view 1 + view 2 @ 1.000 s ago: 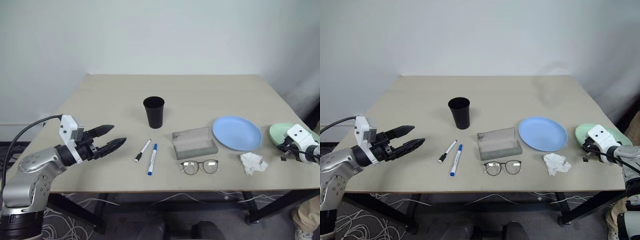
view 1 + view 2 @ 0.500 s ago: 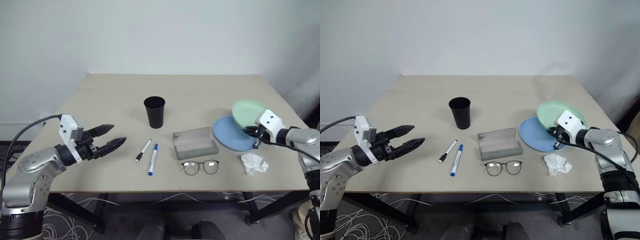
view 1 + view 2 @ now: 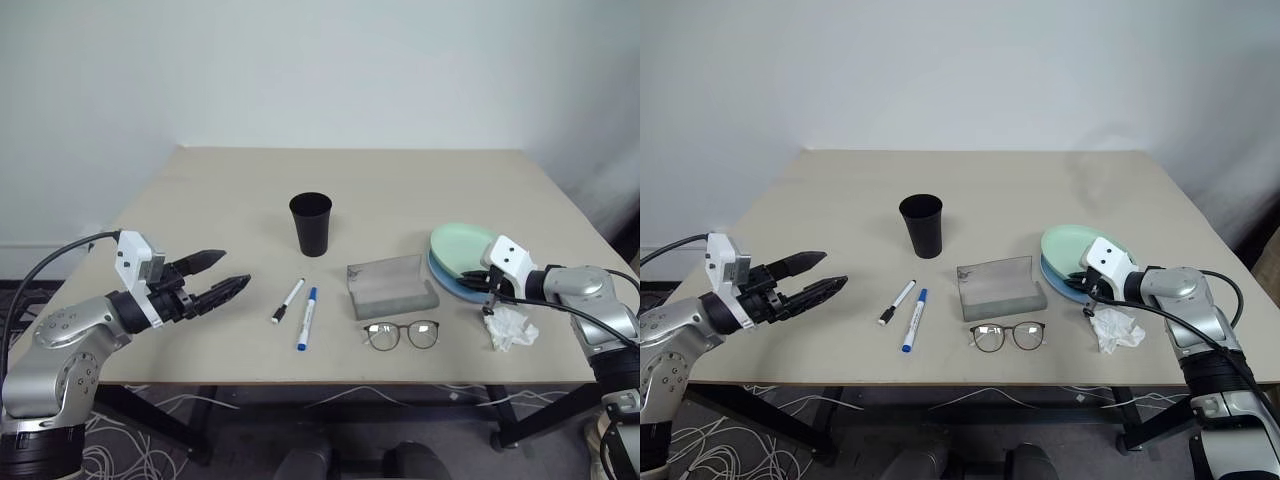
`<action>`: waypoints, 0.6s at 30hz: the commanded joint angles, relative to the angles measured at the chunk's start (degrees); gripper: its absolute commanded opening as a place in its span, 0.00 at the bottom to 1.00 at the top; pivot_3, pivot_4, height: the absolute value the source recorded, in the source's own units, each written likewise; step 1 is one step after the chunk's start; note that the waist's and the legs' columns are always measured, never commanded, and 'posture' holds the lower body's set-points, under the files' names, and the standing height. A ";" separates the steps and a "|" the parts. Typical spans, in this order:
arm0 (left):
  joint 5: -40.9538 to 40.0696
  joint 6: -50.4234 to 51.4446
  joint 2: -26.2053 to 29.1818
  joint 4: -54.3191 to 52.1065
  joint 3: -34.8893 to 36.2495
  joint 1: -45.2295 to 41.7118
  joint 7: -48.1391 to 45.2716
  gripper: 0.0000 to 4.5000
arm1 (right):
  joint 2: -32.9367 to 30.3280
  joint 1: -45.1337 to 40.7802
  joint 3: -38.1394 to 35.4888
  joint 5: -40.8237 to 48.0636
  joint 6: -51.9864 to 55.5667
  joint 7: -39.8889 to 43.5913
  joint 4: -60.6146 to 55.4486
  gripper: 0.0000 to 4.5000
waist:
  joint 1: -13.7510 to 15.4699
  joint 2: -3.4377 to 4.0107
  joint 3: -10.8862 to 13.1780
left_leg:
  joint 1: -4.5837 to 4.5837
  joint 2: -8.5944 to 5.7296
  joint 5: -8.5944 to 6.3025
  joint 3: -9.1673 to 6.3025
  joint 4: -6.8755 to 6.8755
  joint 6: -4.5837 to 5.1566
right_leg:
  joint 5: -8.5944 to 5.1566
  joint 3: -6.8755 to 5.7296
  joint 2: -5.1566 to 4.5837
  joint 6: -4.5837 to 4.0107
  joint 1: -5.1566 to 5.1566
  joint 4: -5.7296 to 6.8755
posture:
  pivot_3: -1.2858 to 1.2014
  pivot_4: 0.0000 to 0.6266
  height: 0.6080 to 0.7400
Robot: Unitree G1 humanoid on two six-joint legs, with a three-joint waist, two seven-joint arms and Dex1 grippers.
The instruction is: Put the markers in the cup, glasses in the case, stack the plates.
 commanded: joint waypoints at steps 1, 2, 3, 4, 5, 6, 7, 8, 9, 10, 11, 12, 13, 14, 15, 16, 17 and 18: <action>-0.99 -0.25 0.58 -2.15 2.25 -0.26 0.23 0.84 | -0.20 -1.13 -0.88 0.23 -0.59 -0.46 -0.53 0.01 | 0.00 0.00 0.00 | 0.00 0.00 0.00 0.00 0.00 0.00 | 0.00 0.00 0.00 0.00 0.00 0.00 | 0.52 0.00 0.93; -1.01 -0.22 0.58 -2.19 2.22 -0.28 0.29 0.84 | -0.22 -1.05 -0.87 0.19 -0.60 -0.47 -0.49 0.01 | 0.00 0.00 0.00 | 0.00 0.00 0.00 0.00 0.00 0.00 | 0.00 0.00 0.00 0.00 0.00 0.00 | 0.52 0.00 0.93; -1.05 -0.19 0.58 -2.22 2.20 -0.30 0.35 0.84 | -0.22 -0.98 -0.88 0.17 -0.60 -0.50 -0.46 0.01 | 0.00 0.00 0.00 | 0.00 0.00 0.00 0.00 0.00 0.00 | 0.00 0.00 0.00 0.00 0.00 0.00 | 0.52 0.00 0.93; -1.07 -0.17 0.59 -2.24 2.17 -0.32 0.35 0.84 | -0.23 -0.89 -0.83 0.09 -0.61 -0.57 -0.43 0.01 | 0.00 0.00 0.00 | 0.00 0.00 0.00 0.00 0.00 0.00 | 0.00 0.00 0.00 0.00 0.00 0.00 | 0.52 0.00 0.93; -1.08 -0.18 0.59 -2.22 2.14 -0.35 0.34 0.84 | -0.30 -0.75 -0.70 -0.10 -0.73 -0.61 -0.44 0.01 | 0.00 0.00 0.00 | 0.00 0.00 0.00 0.00 0.00 0.00 | 0.00 0.01 0.00 0.00 0.00 0.00 | 0.52 0.00 0.93; -1.09 -0.18 0.59 -2.19 2.12 -0.38 0.33 0.84 | -0.35 -0.65 -0.60 -0.24 -0.79 -0.64 -0.45 0.01 | 0.00 0.00 0.00 | 0.00 -0.01 0.00 0.00 0.00 0.00 | 0.00 0.00 0.00 0.00 0.00 0.00 | 0.52 0.00 0.93; -1.08 -0.19 0.59 -2.14 2.07 -0.43 0.29 0.84 | -0.42 -0.55 -0.49 -0.50 -0.94 -0.74 -0.38 0.01 | 0.00 0.00 0.00 | 0.00 0.00 0.00 0.00 0.00 0.00 | 0.00 0.00 0.00 0.00 0.00 -0.01 | 0.52 0.00 0.93; -1.06 -0.20 0.60 -2.09 2.01 -0.49 0.27 0.84 | -0.56 -0.49 -0.31 -0.97 -1.21 -0.93 -0.22 0.01 | 0.00 0.00 0.00 | 0.00 0.00 0.00 0.00 0.00 0.00 | 0.00 0.00 0.00 0.00 0.00 0.00 | 0.52 0.00 0.93; -1.06 -0.19 0.60 -2.04 1.95 -0.56 0.24 0.84 | -0.66 -0.45 -0.17 -1.34 -1.49 -1.06 -0.04 0.01 | 0.00 0.00 0.00 | 0.00 0.00 0.00 0.00 0.00 0.00 | 0.00 0.00 0.00 0.00 0.00 0.00 | 0.52 0.00 0.93; -1.05 -0.19 0.60 -1.99 1.89 -0.63 0.21 0.84 | -0.70 -0.40 -0.09 -1.50 -1.63 -1.11 0.06 0.01 | 0.00 0.00 0.00 | 0.00 0.00 0.00 0.00 0.00 0.00 | 0.00 0.00 0.00 0.00 0.00 0.00 | 0.52 0.00 0.93; -1.04 -0.19 0.61 -1.97 1.86 -0.67 0.19 0.84 | -0.74 -0.34 0.01 -1.65 -1.83 -1.14 0.13 0.01 | 0.00 0.00 0.00 | 0.00 0.00 0.00 0.00 0.00 0.00 | 0.00 0.00 0.00 0.00 0.00 -0.01 | 0.52 0.00 0.93; -1.04 -0.19 0.62 -1.95 1.84 -0.71 0.17 0.84 | -0.81 -0.25 0.18 -1.90 -2.15 -1.24 0.24 0.01 | 0.00 0.00 0.00 | 0.00 0.00 0.00 0.00 0.00 0.00 | -0.01 0.00 0.00 0.01 0.00 0.00 | 0.52 0.00 0.93; -1.05 -0.18 0.63 -1.93 1.82 -0.74 0.16 0.84 | -0.85 -0.18 0.34 -2.15 -2.46 -1.37 0.39 0.01 | 0.00 0.00 0.00 | 0.00 0.00 0.00 0.00 0.00 0.00 | -0.01 0.00 0.00 0.01 0.00 -0.01 | 0.52 0.00 0.93; -1.05 -0.17 0.67 -1.85 1.80 -0.84 0.12 0.84 | -0.82 -0.20 0.47 -2.43 -2.68 -1.56 0.58 0.01 | 0.00 0.00 0.00 | 0.00 0.00 0.00 0.00 0.00 0.00 | -0.01 0.00 0.00 0.02 0.00 0.00 | 0.52 0.00 0.93; -1.04 -0.16 0.69 -1.78 1.78 -0.93 0.10 0.84 | -0.82 -0.22 0.63 -2.81 -2.99 -1.77 0.78 0.01 | 0.00 0.00 0.00 | 0.00 0.00 0.00 0.00 0.00 0.00 | -0.02 0.00 0.00 0.03 0.00 -0.01 | 0.52 0.00 0.93; -1.04 -0.15 0.71 -1.74 1.76 -0.98 0.08 0.84 | -0.80 -0.20 0.79 -3.16 -3.34 -1.91 0.98 0.01 | -0.01 0.00 0.00 | 0.00 0.00 0.00 0.00 0.00 0.00 | -0.02 0.00 0.00 0.03 0.00 0.00 | 0.52 0.00 0.93; -1.03 -0.15 0.72 -1.72 1.75 -1.02 0.06 0.84 | -0.79 -0.18 0.90 -3.39 -3.64 -2.01 1.17 0.01 | -0.01 0.00 0.00 | 0.00 0.00 0.00 0.00 0.00 0.00 | -0.02 0.00 0.00 0.03 0.00 0.00 | 0.52 0.00 0.93; -1.05 -0.13 0.74 -1.72 1.77 -1.01 0.04 0.84 | -0.77 -0.13 0.99 -3.57 -3.84 -2.11 1.30 0.01 | -0.01 0.00 0.00 | 0.00 0.00 0.00 0.00 0.00 0.00 | -0.01 0.00 0.00 0.02 0.00 0.00 | 0.52 0.00 0.93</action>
